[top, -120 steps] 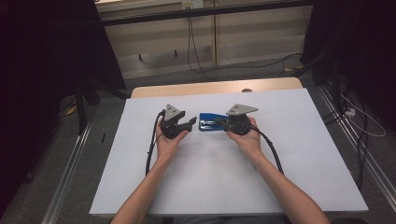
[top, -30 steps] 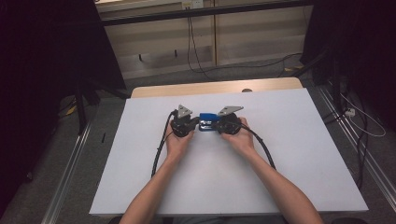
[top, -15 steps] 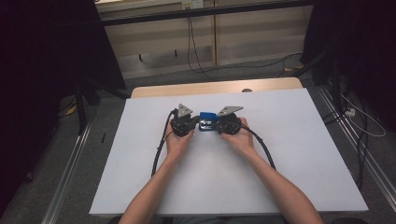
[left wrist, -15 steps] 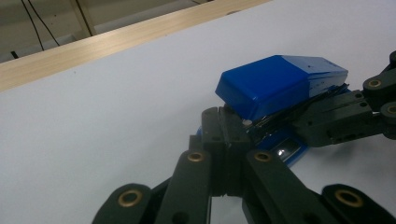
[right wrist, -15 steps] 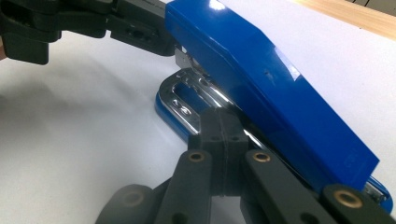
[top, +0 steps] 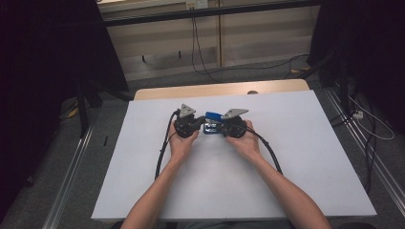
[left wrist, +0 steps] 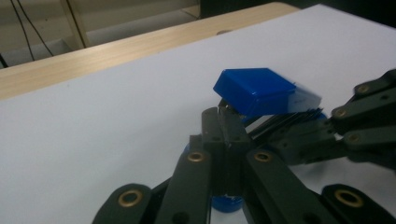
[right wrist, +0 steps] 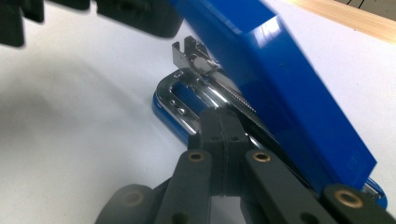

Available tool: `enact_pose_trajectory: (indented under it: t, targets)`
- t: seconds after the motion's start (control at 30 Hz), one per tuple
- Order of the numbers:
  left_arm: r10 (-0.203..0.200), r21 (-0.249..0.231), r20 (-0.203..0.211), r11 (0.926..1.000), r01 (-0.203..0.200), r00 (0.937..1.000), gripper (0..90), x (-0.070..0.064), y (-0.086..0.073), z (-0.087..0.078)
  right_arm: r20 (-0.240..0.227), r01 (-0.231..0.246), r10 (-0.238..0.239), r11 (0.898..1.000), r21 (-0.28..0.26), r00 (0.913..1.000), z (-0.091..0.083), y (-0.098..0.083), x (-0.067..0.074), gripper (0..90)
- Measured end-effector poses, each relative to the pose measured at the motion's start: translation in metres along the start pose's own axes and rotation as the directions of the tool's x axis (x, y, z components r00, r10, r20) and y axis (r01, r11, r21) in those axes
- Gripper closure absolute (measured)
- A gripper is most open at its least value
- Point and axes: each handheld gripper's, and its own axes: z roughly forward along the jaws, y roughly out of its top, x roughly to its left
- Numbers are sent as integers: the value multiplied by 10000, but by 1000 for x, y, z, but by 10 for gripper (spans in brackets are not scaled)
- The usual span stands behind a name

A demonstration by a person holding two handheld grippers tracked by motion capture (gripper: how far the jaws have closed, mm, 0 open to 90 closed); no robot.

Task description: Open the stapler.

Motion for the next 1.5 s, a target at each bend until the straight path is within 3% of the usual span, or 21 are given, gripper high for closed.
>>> enact_pose_trajectory:
  t: [0.07, 0.4, 0.7, 0.9, 1.3, 1.43, 1.5]
  targets:
    - [201, 20, -121, 9998, -201, 9997, 900, -2, 1, 0, 16, 25, -25, 10000, 10, 10000, 0, 0, 0, 900]
    - [167, 71, -126, 9998, -166, 9998, 900, 0, 0, 1, 112, 43, -42, 10000, -57, 9999, 0, 0, 2, 900]
    - [145, 40, -196, 9999, -144, 9997, 900, 0, 0, 2, 58, 194, -190, 9962, -849, 9998, -4, 11, 15, 900]
    - [187, 128, -191, 9997, -185, 9996, 900, 1, -1, 2, 175, 123, -105, 9944, -1050, 9998, 0, 14, 18, 900]
    - [54, 116, -169, 9999, -52, 9998, 900, 2, -3, 3, 697, 208, -125, 9925, -1201, 9975, 9, 14, 21, 900]
    - [-402, -131, -271, 9991, 398, 9988, 900, -2, 0, 3, 750, 139, -40, 9912, -1314, 9972, 9, 15, 21, 900]
    - [-332, 13, -241, 9994, 332, 9992, 900, -1, -1, 4, 718, 123, -27, 9910, -1333, 9974, 8, 16, 20, 900]
